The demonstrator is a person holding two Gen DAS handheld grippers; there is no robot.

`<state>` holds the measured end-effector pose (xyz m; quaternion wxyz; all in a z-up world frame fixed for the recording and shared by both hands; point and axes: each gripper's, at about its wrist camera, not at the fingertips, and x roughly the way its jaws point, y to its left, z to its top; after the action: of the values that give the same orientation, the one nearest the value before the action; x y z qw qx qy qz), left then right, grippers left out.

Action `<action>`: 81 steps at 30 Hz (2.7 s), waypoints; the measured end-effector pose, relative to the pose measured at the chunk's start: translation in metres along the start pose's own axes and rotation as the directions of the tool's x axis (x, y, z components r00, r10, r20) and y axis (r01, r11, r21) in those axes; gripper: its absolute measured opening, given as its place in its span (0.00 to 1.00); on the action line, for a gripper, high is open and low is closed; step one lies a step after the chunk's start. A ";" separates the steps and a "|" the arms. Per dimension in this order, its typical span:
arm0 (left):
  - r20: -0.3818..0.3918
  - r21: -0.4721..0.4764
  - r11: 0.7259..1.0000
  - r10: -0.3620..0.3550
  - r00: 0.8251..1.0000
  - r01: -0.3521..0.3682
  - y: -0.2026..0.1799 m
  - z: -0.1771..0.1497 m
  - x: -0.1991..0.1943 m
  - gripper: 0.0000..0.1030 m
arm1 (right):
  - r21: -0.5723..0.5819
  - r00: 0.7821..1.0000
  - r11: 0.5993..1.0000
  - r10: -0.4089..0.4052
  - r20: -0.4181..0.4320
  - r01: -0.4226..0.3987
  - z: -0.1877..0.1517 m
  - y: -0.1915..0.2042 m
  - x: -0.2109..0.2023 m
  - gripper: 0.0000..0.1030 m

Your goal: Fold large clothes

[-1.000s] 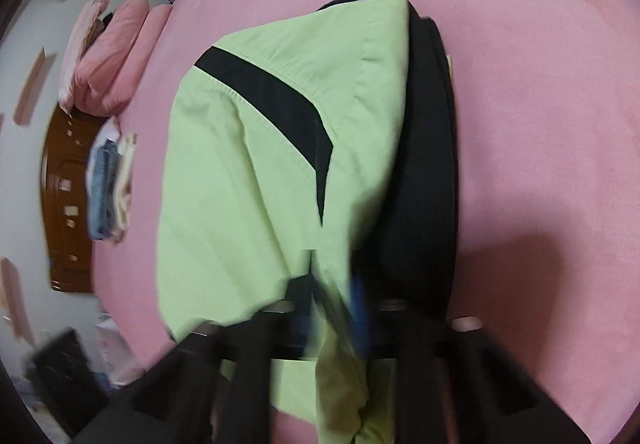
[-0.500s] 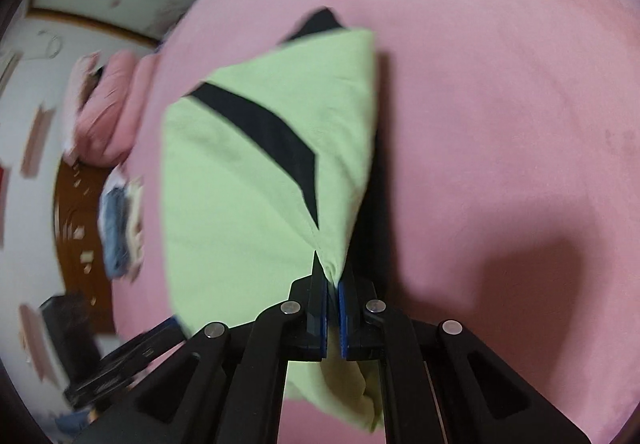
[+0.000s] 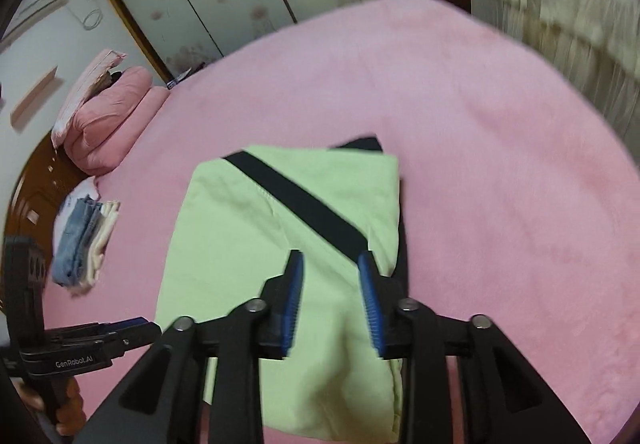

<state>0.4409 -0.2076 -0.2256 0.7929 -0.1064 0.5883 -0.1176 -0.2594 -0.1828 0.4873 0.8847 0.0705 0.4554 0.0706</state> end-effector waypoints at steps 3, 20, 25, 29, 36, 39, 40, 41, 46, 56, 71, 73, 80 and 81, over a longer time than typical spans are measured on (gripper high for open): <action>-0.056 0.007 1.000 -0.018 0.998 0.019 -0.016 -0.008 0.019 0.22 | 0.019 0.992 0.992 0.123 -0.008 -0.123 -0.007 0.054 0.010 0.33; -0.131 -0.164 0.986 -0.031 0.991 0.009 0.023 -0.028 0.046 0.01 | 0.174 0.906 0.984 0.099 -0.411 -0.028 -0.130 0.027 0.050 0.00; -0.034 -0.009 1.000 -0.021 0.999 0.021 0.007 -0.014 0.021 0.01 | 0.102 0.926 0.980 0.195 -0.325 -0.170 -0.107 0.070 0.038 0.00; -0.010 -0.025 1.000 -0.013 1.000 0.013 0.010 0.031 0.056 0.01 | 0.181 0.874 0.924 0.378 -0.306 -0.336 -0.105 0.091 0.082 0.00; 0.136 -0.061 0.996 0.071 0.988 -0.063 0.035 0.077 0.078 0.01 | 0.193 0.939 0.966 0.221 -0.262 -0.174 -0.077 0.047 0.123 0.00; 0.202 -0.137 0.982 0.158 0.966 -0.132 0.060 0.094 0.062 0.01 | 0.203 0.976 0.979 0.074 -0.205 -0.032 -0.068 -0.002 0.111 0.00; 0.192 -0.154 0.983 0.130 0.973 -0.101 0.066 0.098 0.060 0.01 | 0.233 0.977 0.972 0.073 -0.203 -0.024 -0.064 -0.015 0.108 0.00; 0.184 -0.149 0.985 0.115 0.976 -0.088 0.067 0.103 0.060 0.01 | 0.242 0.978 0.970 0.039 -0.204 0.012 -0.060 -0.024 0.103 0.00; 0.181 -0.026 1.000 0.017 0.983 -0.013 0.045 0.114 0.062 0.01 | 0.105 0.993 0.991 0.093 -0.076 -0.085 -0.055 0.021 0.078 0.00; 0.168 -0.111 0.989 0.117 0.979 -0.099 0.066 0.140 0.078 0.01 | 0.090 0.990 0.993 0.084 -0.118 -0.073 -0.069 0.051 0.135 0.00; 0.103 -0.190 0.944 0.291 0.951 -0.268 0.062 0.030 0.018 0.02 | 0.248 0.967 0.949 -0.147 -0.207 0.197 -0.142 -0.024 -0.016 0.24; 0.062 -0.196 0.948 0.265 0.962 -0.249 0.056 0.008 0.010 0.02 | 0.225 0.966 0.955 -0.144 -0.212 0.192 -0.147 0.004 -0.028 0.38; -0.032 -0.124 0.961 0.246 0.969 -0.248 0.014 -0.048 0.007 0.34 | 0.099 0.943 0.991 -0.050 -0.328 0.086 -0.173 0.054 -0.088 0.61; -0.044 -0.106 0.963 0.243 0.969 -0.247 0.007 -0.055 0.006 0.39 | 0.083 0.939 0.993 -0.048 -0.340 0.081 -0.176 0.056 -0.098 0.63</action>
<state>0.3906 -0.2046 -0.2493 0.7850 -0.0749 0.6148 0.0126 -0.4626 -0.1356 0.4743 0.7911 0.0849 0.6050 0.0305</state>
